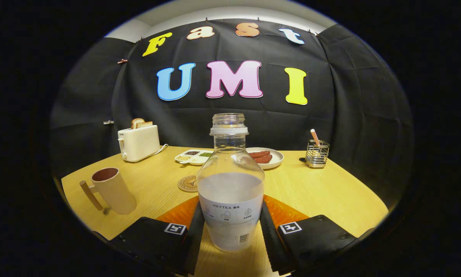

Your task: Take the bottle from table, then pour the juice into the cup, finally place the bottle on the coaster

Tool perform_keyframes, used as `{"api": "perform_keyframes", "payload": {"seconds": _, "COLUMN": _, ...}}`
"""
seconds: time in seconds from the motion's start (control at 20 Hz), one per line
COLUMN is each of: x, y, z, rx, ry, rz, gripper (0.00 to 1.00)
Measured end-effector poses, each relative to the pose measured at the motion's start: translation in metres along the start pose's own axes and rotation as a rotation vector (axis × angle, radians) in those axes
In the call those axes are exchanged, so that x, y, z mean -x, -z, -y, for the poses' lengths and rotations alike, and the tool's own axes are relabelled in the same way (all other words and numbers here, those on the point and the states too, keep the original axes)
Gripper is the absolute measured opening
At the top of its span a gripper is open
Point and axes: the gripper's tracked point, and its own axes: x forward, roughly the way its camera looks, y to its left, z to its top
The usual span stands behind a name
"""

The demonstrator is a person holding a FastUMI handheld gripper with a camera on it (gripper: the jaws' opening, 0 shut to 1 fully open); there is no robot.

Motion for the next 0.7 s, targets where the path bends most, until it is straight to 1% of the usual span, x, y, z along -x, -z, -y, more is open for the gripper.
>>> {"api": "perform_keyframes", "payload": {"seconds": 0.2, "x": 0.006, "y": -0.05, "z": 0.01, "rx": 0.109, "ry": 0.068, "rz": -0.011, "gripper": 0.73}}
{"api": "perform_keyframes", "payload": {"seconds": 0.25, "x": 0.008, "y": -0.062, "z": 0.013, "rx": 0.153, "ry": 0.099, "rz": -0.017, "gripper": 0.73}}
{"api": "perform_keyframes", "payload": {"seconds": 0.35, "x": 0.016, "y": -0.092, "z": 0.01, "rx": 0.262, "ry": 0.129, "rz": -0.003, "gripper": 0.72}}
{"api": "perform_keyframes", "payload": {"seconds": 0.5, "x": 0.033, "y": -0.125, "z": -0.006, "rx": 0.382, "ry": 0.134, "rz": 0.025, "gripper": 0.72}}
{"api": "perform_keyframes", "payload": {"seconds": 0.7, "x": 0.041, "y": -0.136, "z": -0.029, "rx": 0.474, "ry": 0.141, "rz": -0.001, "gripper": 0.72}}
